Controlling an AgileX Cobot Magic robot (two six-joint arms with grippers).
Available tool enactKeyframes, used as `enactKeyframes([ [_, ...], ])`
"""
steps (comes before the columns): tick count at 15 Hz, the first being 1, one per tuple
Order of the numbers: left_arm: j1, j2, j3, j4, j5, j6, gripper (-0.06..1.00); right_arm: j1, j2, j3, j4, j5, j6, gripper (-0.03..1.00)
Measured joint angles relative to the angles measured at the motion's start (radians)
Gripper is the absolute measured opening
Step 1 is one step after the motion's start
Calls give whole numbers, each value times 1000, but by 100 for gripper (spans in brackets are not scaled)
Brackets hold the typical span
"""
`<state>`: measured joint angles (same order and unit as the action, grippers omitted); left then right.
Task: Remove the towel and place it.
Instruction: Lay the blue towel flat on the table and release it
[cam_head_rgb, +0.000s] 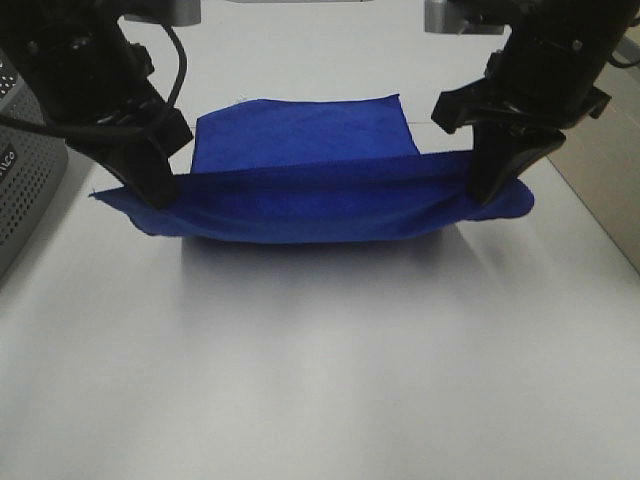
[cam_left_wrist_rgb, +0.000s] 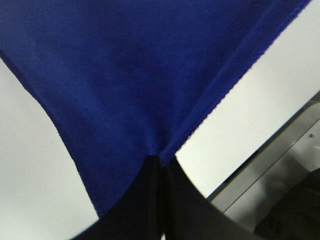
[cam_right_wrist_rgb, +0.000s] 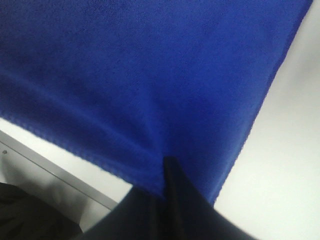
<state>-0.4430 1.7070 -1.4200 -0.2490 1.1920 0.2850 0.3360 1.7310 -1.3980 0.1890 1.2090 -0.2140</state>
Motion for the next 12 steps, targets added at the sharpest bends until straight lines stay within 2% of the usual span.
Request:
enactKeyframes([
  [4, -51, -41, 103, -42, 0, -20, 0, 0, -66, 166, 28, 0, 0, 2],
  [5, -77, -41, 138, -47, 0, -28, 0, 0, -80, 218, 35, 0, 0, 2],
  [6, -134, -41, 205, -52, 0, -49, 0, 0, -113, 304, 55, 0, 0, 2],
  [8, -180, -41, 259, -58, -1, -68, 0, 0, -147, 374, 80, 0, 0, 2],
  [12, -194, -41, 314, -106, -5, -75, 0, 0, -182, 461, 110, 0, 0, 2],
])
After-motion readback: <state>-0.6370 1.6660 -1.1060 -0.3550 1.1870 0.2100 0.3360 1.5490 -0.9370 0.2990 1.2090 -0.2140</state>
